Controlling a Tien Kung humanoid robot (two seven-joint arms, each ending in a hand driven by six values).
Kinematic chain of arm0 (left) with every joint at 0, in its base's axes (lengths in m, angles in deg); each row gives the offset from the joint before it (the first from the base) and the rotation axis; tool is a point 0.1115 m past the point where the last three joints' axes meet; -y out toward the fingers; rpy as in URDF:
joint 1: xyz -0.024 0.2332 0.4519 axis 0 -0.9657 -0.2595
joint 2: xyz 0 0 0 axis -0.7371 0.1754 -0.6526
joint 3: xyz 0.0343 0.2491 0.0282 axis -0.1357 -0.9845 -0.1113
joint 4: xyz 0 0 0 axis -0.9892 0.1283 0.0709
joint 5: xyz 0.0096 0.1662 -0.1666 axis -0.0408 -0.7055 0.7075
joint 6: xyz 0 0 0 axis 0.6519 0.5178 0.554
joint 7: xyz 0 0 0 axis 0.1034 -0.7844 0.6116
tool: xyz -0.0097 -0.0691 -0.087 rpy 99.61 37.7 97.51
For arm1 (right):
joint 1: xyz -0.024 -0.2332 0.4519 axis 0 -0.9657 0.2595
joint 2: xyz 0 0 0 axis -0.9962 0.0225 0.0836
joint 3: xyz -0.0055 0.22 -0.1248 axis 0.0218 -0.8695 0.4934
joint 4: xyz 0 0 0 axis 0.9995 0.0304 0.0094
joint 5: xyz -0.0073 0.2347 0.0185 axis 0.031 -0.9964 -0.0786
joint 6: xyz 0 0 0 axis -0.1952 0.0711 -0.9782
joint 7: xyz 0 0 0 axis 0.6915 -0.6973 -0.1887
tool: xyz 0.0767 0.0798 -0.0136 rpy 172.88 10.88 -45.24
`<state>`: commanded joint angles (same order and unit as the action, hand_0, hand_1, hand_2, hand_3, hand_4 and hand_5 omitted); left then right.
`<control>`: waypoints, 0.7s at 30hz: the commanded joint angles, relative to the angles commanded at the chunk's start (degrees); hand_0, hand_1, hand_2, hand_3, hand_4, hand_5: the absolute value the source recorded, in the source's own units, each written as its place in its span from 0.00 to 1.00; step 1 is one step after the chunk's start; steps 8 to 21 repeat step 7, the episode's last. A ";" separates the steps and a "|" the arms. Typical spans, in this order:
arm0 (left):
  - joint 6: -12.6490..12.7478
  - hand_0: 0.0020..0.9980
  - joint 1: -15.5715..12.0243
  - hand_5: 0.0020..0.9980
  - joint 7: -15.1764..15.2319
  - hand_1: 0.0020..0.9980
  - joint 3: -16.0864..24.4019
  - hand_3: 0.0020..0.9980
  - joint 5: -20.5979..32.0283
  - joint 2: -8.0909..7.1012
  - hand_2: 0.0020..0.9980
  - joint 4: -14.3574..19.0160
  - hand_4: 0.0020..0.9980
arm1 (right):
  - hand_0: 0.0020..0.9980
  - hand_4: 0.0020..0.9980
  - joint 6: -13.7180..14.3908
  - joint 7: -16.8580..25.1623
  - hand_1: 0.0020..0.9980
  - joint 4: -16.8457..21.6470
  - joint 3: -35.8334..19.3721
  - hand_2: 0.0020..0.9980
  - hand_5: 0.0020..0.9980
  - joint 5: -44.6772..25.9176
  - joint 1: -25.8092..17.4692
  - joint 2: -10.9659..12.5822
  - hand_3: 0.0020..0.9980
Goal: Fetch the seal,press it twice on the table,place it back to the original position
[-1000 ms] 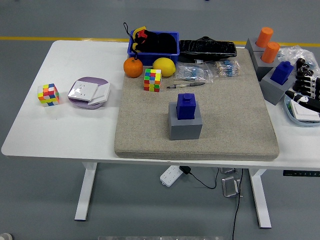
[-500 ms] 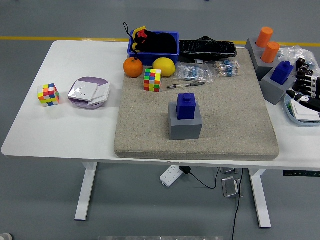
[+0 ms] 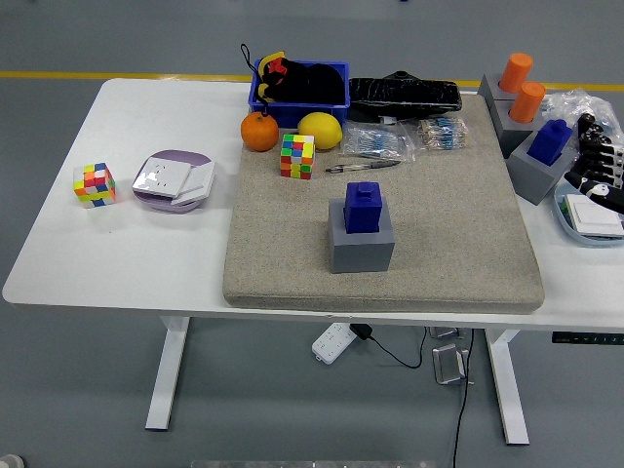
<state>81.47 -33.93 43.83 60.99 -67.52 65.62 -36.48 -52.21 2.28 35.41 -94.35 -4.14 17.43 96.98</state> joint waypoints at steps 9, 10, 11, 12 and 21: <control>0.01 0.79 -0.04 0.44 0.03 0.75 0.07 0.76 -0.10 0.09 0.74 0.01 0.62 | 0.85 0.91 0.01 -0.03 0.80 0.11 -0.29 0.80 0.30 -0.04 -0.17 0.04 0.76; 0.01 0.79 -0.04 0.44 0.03 0.75 0.07 0.76 -0.10 0.09 0.74 0.01 0.62 | 0.85 0.91 0.01 -0.03 0.80 0.11 -0.29 0.80 0.30 -0.04 -0.17 0.04 0.76; 0.01 0.79 -0.04 0.44 0.03 0.75 0.07 0.76 -0.10 0.09 0.74 0.01 0.62 | 0.85 0.91 0.01 -0.03 0.80 0.11 -0.29 0.80 0.30 -0.04 -0.17 0.04 0.76; 0.01 0.79 -0.04 0.44 0.03 0.75 0.07 0.76 -0.10 0.09 0.74 0.01 0.62 | 0.85 0.91 0.01 -0.03 0.80 0.11 -0.29 0.80 0.30 -0.04 -0.17 0.04 0.76; 0.01 0.79 -0.04 0.44 0.03 0.75 0.07 0.76 -0.10 0.09 0.74 0.01 0.62 | 0.85 0.91 0.01 -0.03 0.80 0.11 -0.29 0.80 0.30 -0.04 -0.17 0.04 0.76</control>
